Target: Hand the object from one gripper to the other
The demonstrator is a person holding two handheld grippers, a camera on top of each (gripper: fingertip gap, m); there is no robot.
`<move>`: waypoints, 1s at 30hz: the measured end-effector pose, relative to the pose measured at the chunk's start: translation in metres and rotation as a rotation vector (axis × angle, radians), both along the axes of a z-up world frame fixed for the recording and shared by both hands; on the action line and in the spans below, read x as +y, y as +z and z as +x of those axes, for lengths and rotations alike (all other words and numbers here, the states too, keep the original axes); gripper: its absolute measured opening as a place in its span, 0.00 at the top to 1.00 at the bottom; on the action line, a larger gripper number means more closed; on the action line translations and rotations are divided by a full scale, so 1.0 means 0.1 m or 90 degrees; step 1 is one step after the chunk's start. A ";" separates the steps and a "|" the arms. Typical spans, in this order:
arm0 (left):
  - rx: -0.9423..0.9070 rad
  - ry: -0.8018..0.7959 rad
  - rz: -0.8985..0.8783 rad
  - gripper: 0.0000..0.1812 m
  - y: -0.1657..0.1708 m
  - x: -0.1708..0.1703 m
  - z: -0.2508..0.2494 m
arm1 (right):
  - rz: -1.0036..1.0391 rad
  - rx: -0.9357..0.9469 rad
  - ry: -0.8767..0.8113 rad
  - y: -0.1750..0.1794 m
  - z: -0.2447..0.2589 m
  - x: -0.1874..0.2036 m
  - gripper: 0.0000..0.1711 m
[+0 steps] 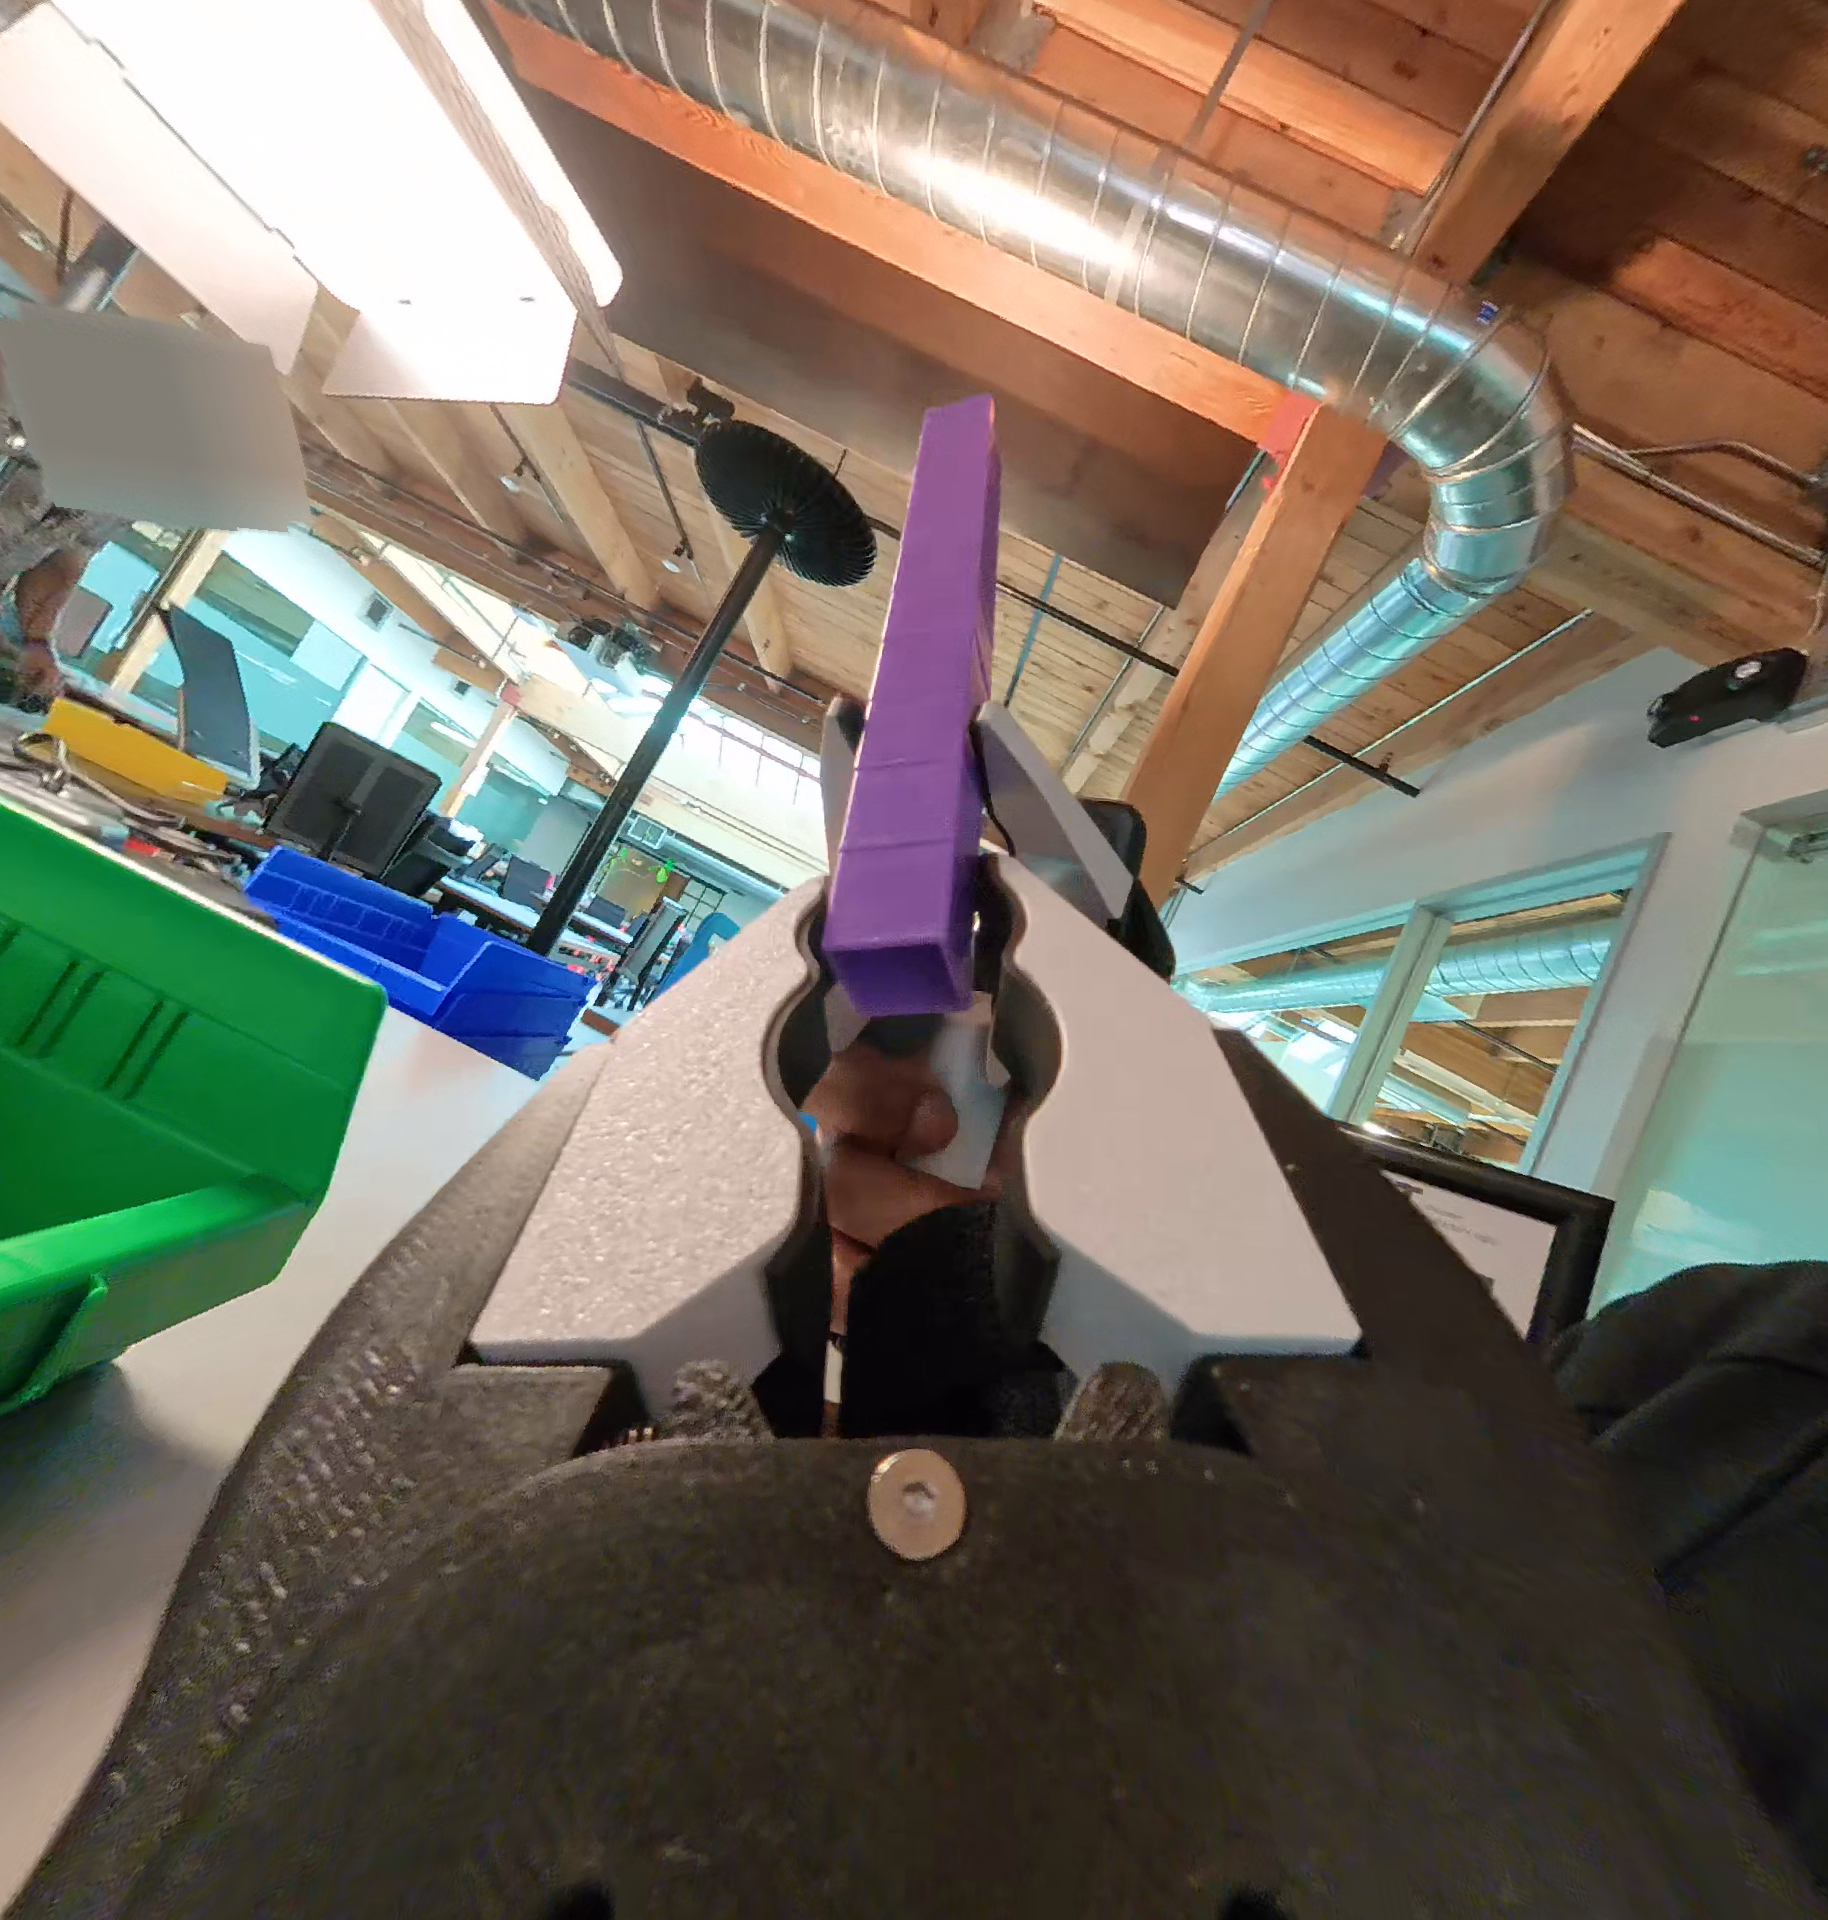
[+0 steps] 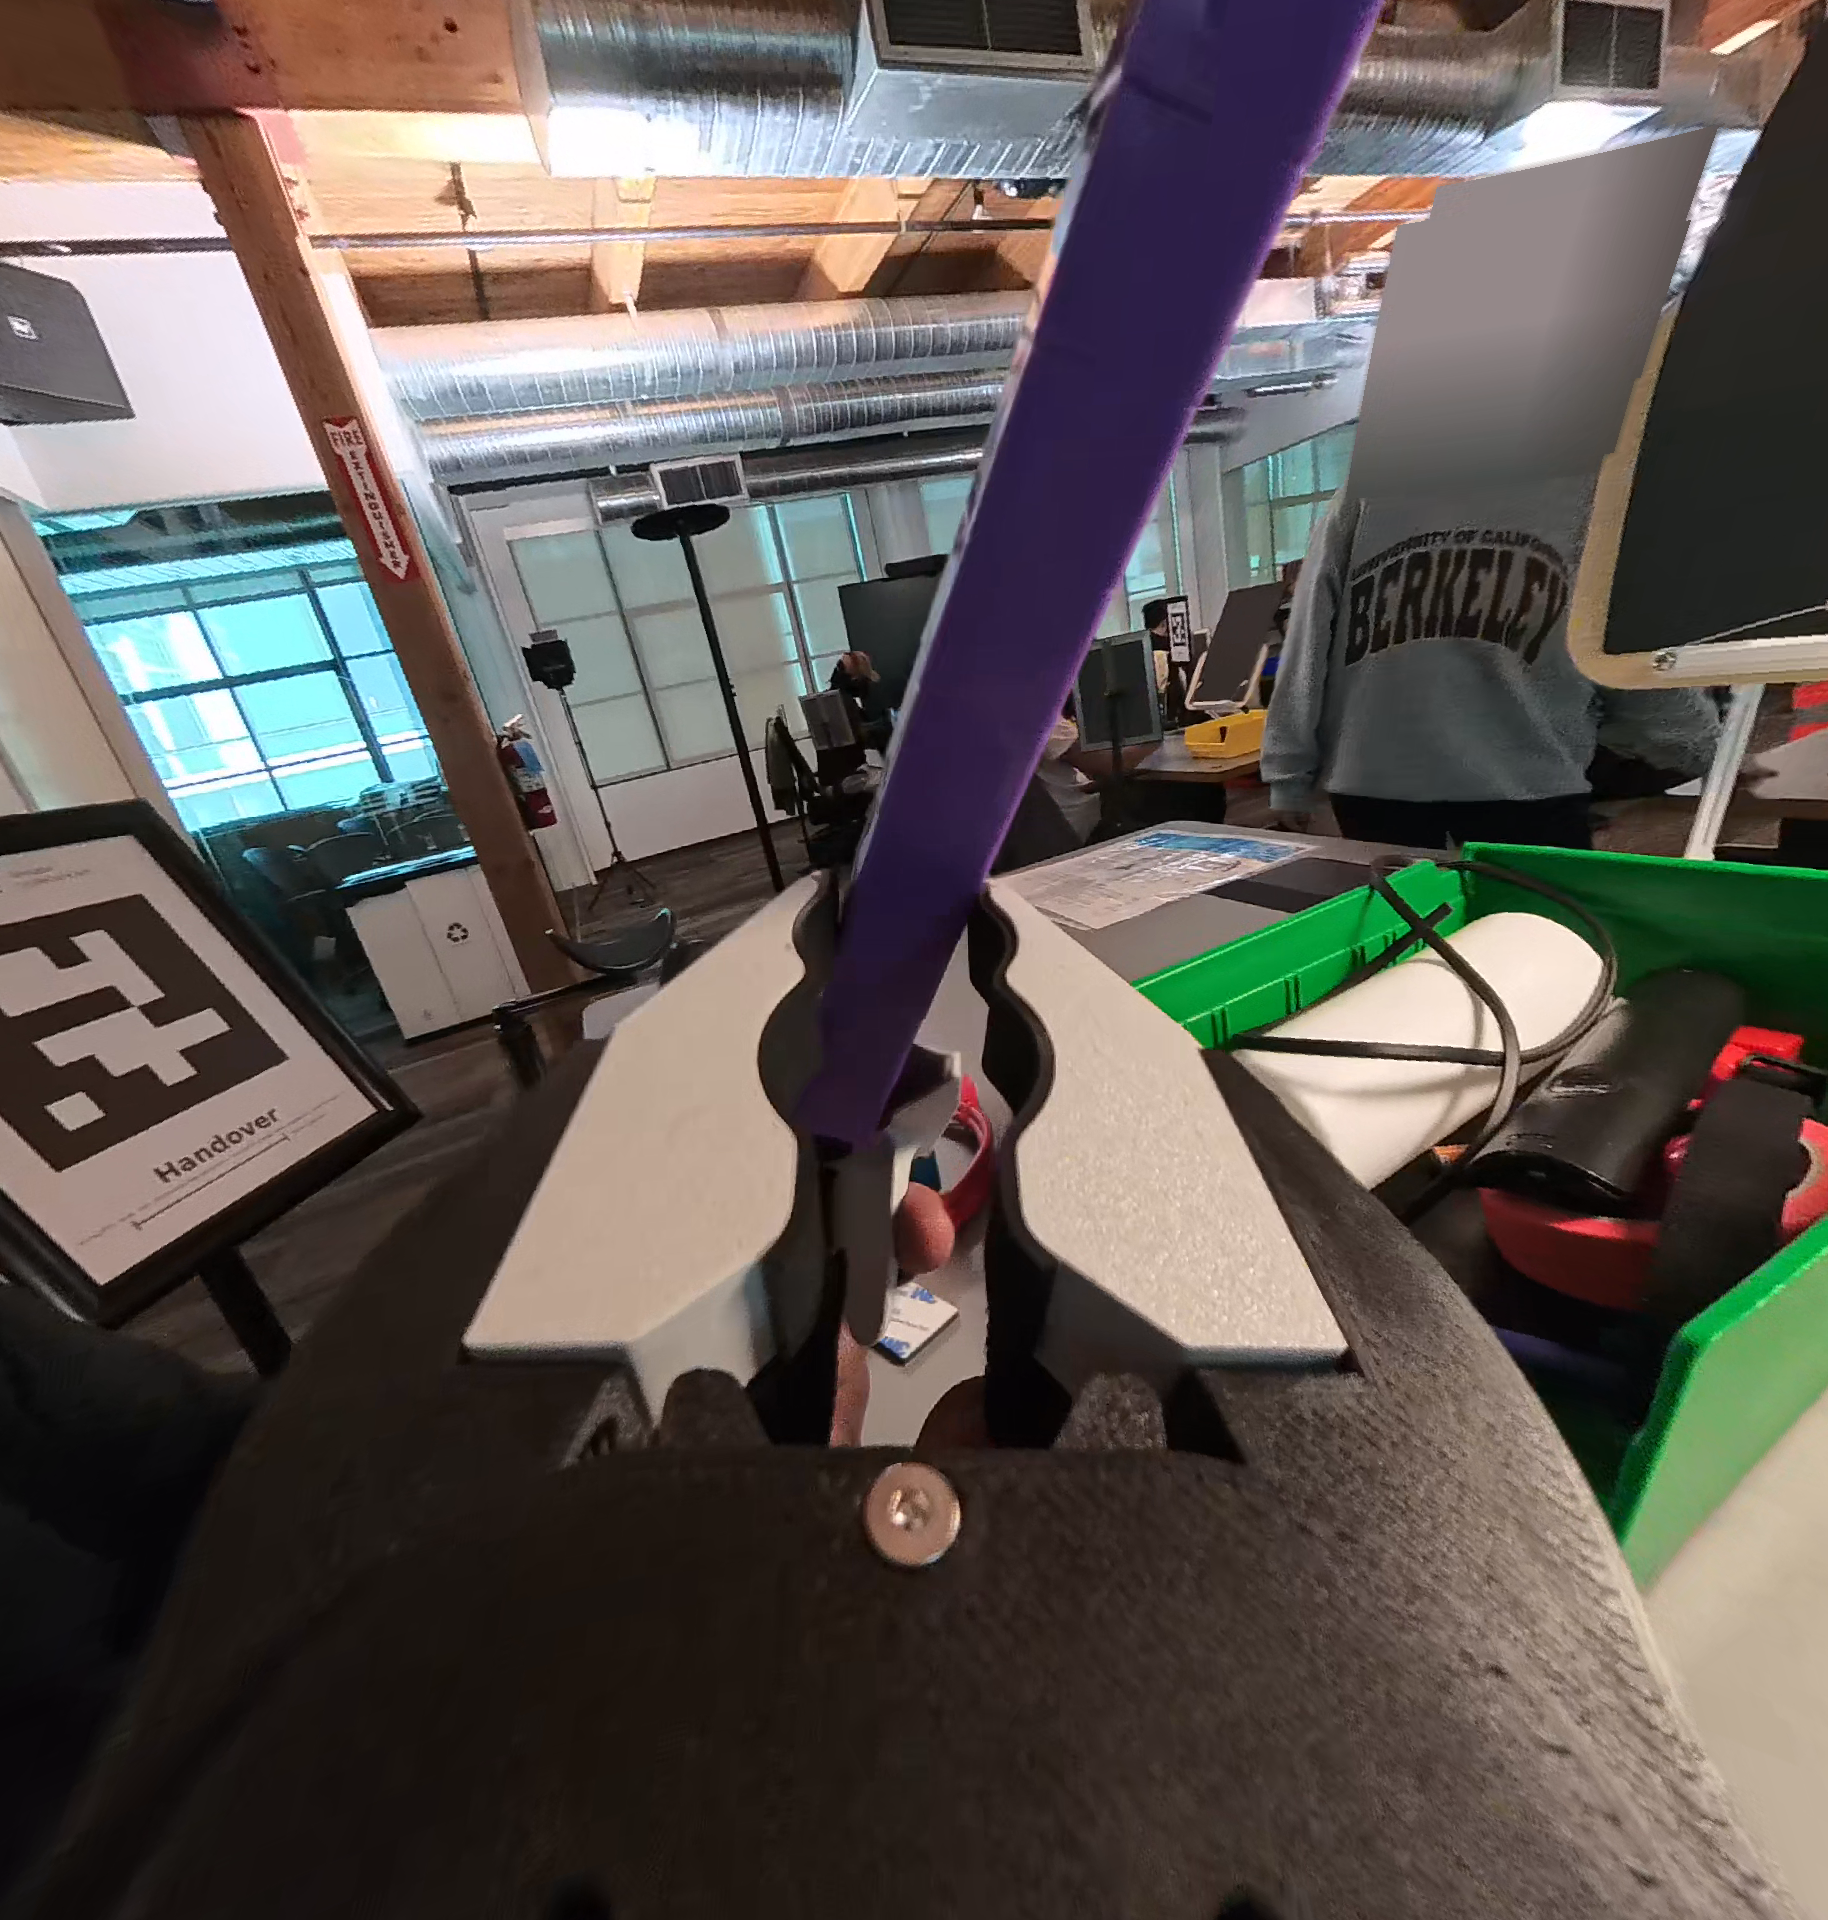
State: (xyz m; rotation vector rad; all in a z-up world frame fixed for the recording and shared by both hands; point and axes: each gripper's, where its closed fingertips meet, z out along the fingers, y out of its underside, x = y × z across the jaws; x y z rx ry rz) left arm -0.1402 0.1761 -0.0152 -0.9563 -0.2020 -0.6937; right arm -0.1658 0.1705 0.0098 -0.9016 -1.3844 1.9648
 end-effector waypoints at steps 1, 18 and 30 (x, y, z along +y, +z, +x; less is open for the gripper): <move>0.003 -0.006 0.008 0.86 0.02 -0.02 0.01 | 0.001 0.003 0.005 0.01 0.01 -0.02 0.85; 0.028 -0.005 0.029 0.87 0.06 -0.09 0.05 | -0.008 0.031 0.017 0.09 0.15 0.06 0.83; 0.026 0.012 0.074 0.88 0.14 -0.21 0.01 | -0.109 0.068 0.016 0.15 0.25 0.27 0.84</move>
